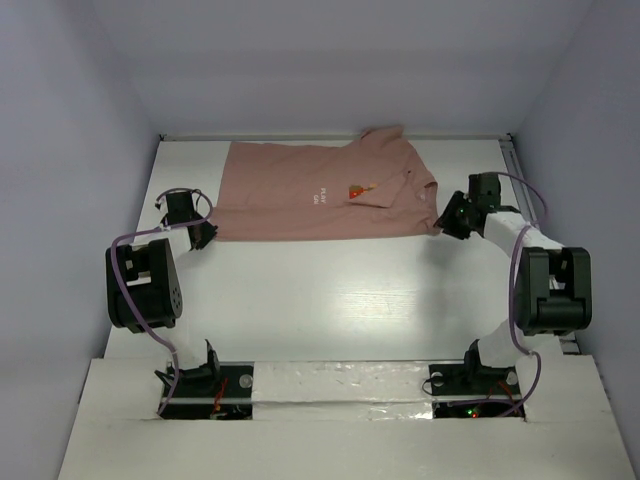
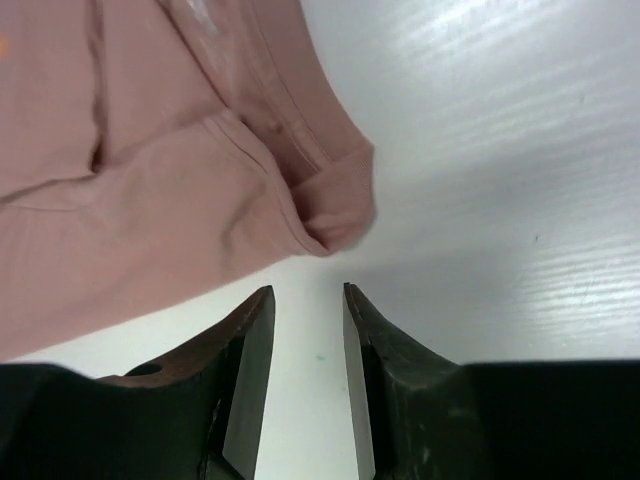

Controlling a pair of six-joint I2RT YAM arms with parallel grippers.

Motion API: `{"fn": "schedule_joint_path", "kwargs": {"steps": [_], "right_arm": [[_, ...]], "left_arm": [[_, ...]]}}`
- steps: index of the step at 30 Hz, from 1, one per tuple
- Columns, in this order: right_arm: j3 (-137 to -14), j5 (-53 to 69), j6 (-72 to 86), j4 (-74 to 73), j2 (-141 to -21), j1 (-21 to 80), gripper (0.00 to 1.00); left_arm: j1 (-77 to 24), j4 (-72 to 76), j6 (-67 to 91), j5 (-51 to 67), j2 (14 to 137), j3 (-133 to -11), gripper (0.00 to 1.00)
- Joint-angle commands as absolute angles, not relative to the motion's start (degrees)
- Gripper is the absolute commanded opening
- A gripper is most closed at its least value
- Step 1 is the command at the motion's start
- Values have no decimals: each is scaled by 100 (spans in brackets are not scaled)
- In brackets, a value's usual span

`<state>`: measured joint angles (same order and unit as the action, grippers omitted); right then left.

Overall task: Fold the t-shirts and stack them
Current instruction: Fold the tshirt

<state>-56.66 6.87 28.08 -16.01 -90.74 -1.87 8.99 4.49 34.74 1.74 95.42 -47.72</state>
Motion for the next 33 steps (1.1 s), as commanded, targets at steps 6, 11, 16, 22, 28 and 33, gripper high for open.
{"fn": "schedule_joint_path", "kwargs": {"steps": [6, 11, 16, 22, 28, 33], "right_arm": [[-5695, 835, 3146, -1030, -9833, -352, 40], [-5783, 747, 3199, -800, -10020, -483, 40], [-5897, 668, 3190, -756, -10159, -536, 37], [-5950, 633, 3217, -686, -10292, -536, 23], [-5880, 405, 3199, -606, -10257, -536, 0], [-5468, -156, 3234, -1097, -9555, -536, 0]], "left_arm": [[932, 62, 3287, -26, 9598, -4755, 0], [932, 62, 3278, -26, 9545, -4737, 0], [932, 62, 3278, -26, 9545, -4720, 0], [932, 53, 3261, -44, 9562, -4737, 0], [932, 9, 3173, -166, 9571, -4808, 0], [932, -377, 3155, -237, 9238, -4711, 0]]}}
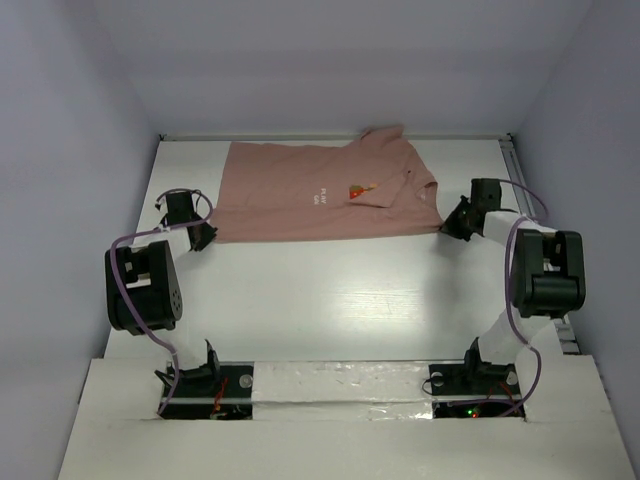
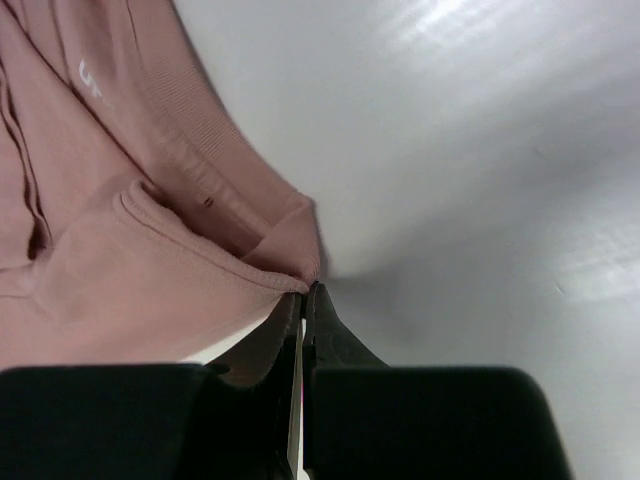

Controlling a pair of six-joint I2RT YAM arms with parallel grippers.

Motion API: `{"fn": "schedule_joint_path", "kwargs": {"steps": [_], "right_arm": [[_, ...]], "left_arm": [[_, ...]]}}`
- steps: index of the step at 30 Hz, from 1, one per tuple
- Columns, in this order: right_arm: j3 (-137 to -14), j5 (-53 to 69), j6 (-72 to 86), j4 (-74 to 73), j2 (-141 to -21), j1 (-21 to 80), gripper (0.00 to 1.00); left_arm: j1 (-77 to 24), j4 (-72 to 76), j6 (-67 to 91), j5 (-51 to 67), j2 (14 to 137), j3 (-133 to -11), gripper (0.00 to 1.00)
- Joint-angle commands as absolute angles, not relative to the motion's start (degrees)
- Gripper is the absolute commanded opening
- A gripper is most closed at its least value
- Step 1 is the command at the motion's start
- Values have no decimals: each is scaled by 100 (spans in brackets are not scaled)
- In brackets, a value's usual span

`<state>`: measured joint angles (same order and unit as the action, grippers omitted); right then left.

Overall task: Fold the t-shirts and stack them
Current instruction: Fold the tshirt

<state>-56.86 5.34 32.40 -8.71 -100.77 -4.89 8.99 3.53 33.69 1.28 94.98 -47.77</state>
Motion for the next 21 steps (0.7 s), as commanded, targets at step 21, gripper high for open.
{"fn": "schedule_joint_path", "kwargs": {"steps": [21], "right_arm": [[-3937, 598, 3709, -4226, -5836, -1846, 11]], "left_arm": [[932, -2434, 4368, 817, 6217, -3076, 33]]}}
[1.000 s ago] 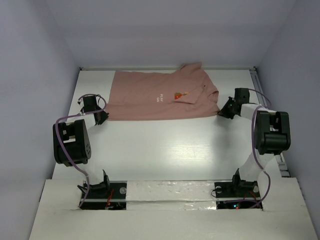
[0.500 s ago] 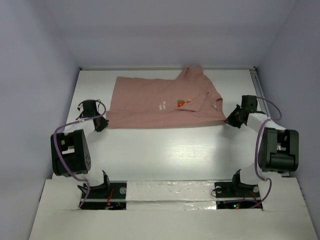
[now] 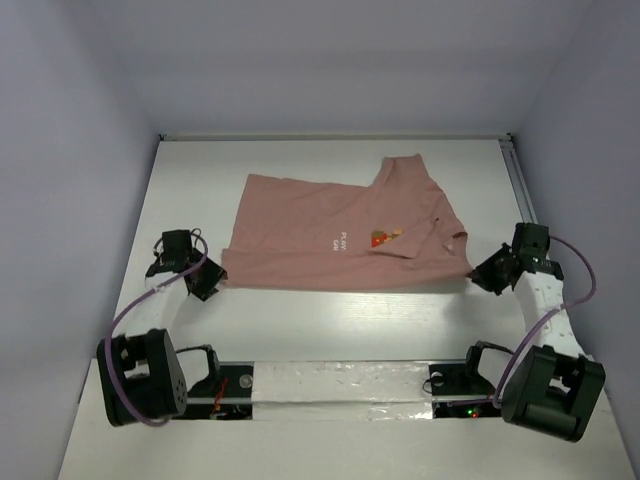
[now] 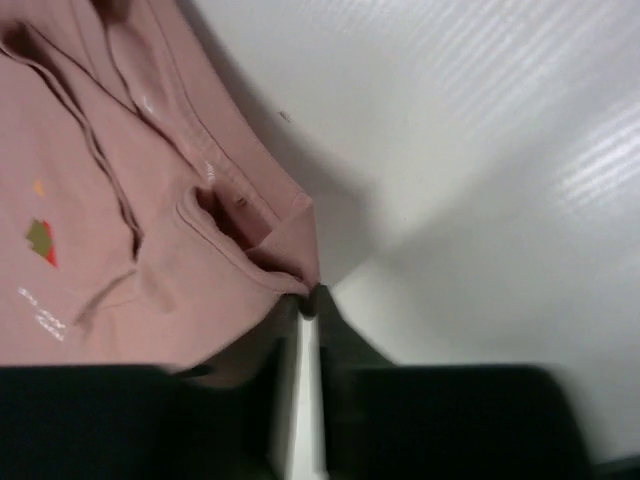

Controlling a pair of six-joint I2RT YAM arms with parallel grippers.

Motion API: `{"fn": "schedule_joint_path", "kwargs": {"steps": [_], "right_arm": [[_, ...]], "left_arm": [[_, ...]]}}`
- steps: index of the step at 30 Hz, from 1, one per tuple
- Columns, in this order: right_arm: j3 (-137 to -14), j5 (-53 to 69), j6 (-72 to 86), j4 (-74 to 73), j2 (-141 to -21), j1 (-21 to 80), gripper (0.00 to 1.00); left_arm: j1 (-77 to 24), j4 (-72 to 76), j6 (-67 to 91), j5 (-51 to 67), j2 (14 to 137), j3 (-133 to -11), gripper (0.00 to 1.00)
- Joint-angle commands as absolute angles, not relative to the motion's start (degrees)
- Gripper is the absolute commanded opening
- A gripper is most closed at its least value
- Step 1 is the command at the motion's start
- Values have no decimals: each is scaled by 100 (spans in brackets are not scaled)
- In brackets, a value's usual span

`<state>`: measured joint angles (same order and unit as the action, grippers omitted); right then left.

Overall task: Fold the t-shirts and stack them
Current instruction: Fold the tshirt

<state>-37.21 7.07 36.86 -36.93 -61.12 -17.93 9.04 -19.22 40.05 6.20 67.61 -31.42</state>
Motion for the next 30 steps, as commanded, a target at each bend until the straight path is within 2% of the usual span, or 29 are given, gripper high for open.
{"fn": "schedule_joint_path", "kwargs": {"steps": [1, 3, 4, 5, 8, 9, 10, 11, 12, 13, 14, 15, 16, 19, 20, 21, 24, 30], "right_arm": [[-4007, 528, 3692, -4271, -5897, -1846, 26], [-4226, 667, 3534, -4306, -6011, -1846, 54], [-4323, 677, 3359, -4368, -6038, -1846, 61], [-4429, 633, 3279, -4403, -6003, -1846, 66], [-4877, 676, 3182, -4544, -6012, -1679, 67], [-4948, 807, 3182, -4405, -6003, -1583, 56], [-4966, 1365, 3138, -4212, -6029, -1460, 44], [-4922, 1615, 3207, -3792, -6160, -1355, 13], [-4878, 1756, 3312, -3553, -6239, -1206, 1], [-4869, 1845, 3470, -3333, -6353, -769, 0], [-4947, 1741, 3533, -3218, -6520, -504, 0], [-5018, 1636, 3577, -2956, -6687, -240, 0], [-5045, 1469, 3708, -2753, -6993, 111, 0], [-5062, 1530, 3954, -2163, -7591, 290, 0], [-5028, 1460, 4025, -2066, -7698, 342, 4], [-5001, 1415, 4034, -1839, -7795, 343, 15], [-5036, 1467, 3947, -1661, -8339, 448, 32], [-4966, 1143, 4095, -1591, -8798, 606, 32]], "left_arm": [[932, -2678, 4377, 756, 6153, -3102, 40], [932, -2795, 4307, 721, 6083, -3207, 57], [932, -2830, 4246, 547, 6047, -3269, 68], [932, -2839, 4219, 493, 6012, -3452, 72], [932, -2883, 4000, 369, 6012, -4048, 72], [810, -2839, 3929, 352, 6055, -4200, 72], [722, -2621, 3763, 378, 6090, -4314, 65], [625, -2489, 3710, 404, 6187, -4507, 58], [398, -2374, 3709, 430, 6240, -4578, 51], [274, -2051, 3726, 579, 6275, -4623, 30], [116, -1865, 3735, 615, 6371, -4658, 16], [-42, -1715, 3761, 598, 6433, -4667, 6], [-366, -1409, 3744, 580, 6512, -4684, 0], [-720, -986, 3718, 518, 6933, -4667, 0], [-773, -863, 3692, 562, 7204, -4589, 0], [-773, -757, 3691, 650, 7338, -4536, 0], [-773, -396, 3622, 738, 7776, -4334, 0], [-773, -114, 3525, 686, 7998, -4061, 0]]}}
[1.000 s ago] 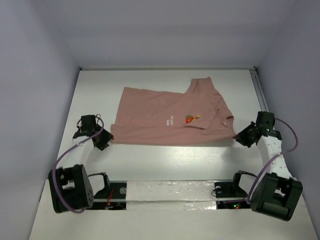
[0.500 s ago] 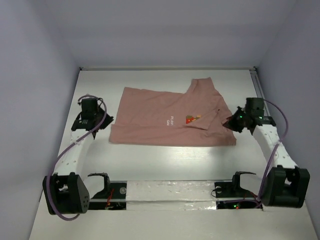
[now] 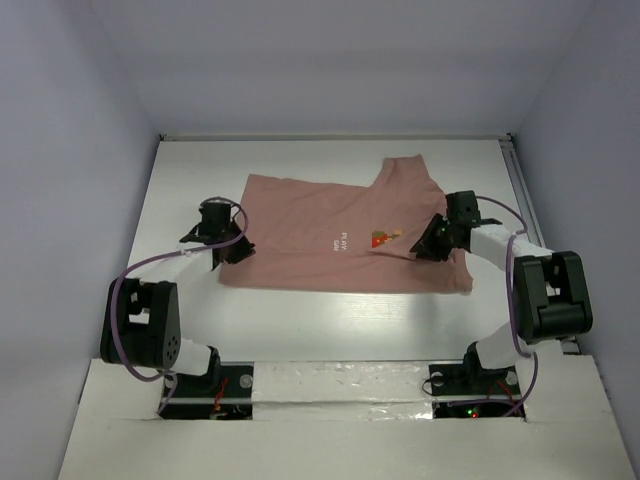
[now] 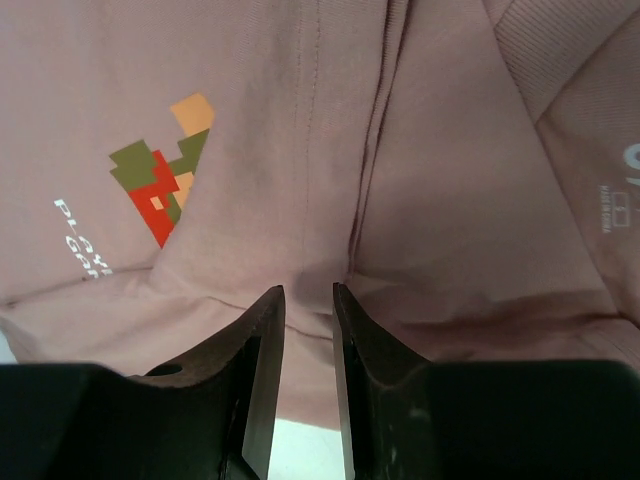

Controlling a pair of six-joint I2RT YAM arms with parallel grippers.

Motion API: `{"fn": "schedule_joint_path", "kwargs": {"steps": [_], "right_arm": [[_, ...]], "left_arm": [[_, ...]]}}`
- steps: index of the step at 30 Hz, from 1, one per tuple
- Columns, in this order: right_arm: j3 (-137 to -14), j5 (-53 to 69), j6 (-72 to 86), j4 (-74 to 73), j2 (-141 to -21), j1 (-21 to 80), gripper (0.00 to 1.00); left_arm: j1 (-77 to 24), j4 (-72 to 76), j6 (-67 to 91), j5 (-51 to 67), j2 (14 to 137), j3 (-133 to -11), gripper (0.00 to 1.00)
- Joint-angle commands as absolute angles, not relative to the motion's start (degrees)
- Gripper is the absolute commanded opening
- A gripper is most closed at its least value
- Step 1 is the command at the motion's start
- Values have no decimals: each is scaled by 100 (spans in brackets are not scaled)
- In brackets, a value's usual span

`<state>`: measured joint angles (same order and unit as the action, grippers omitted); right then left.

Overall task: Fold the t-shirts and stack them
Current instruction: Fold the tshirt

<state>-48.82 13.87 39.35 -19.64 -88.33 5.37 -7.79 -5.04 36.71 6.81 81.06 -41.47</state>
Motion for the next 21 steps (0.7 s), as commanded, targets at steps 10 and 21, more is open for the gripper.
{"fn": "schedule_joint_path", "kwargs": {"steps": [10, 21], "right_arm": [[-4746, 1002, 4245, -1634, -8921, 659, 32], [-4737, 1213, 4280, -1600, -9131, 712, 32]], "left_arm": [[-773, -132, 3322, 255, 8288, -3964, 0], [-773, -105, 3401, 88, 8472, -3876, 0]]}}
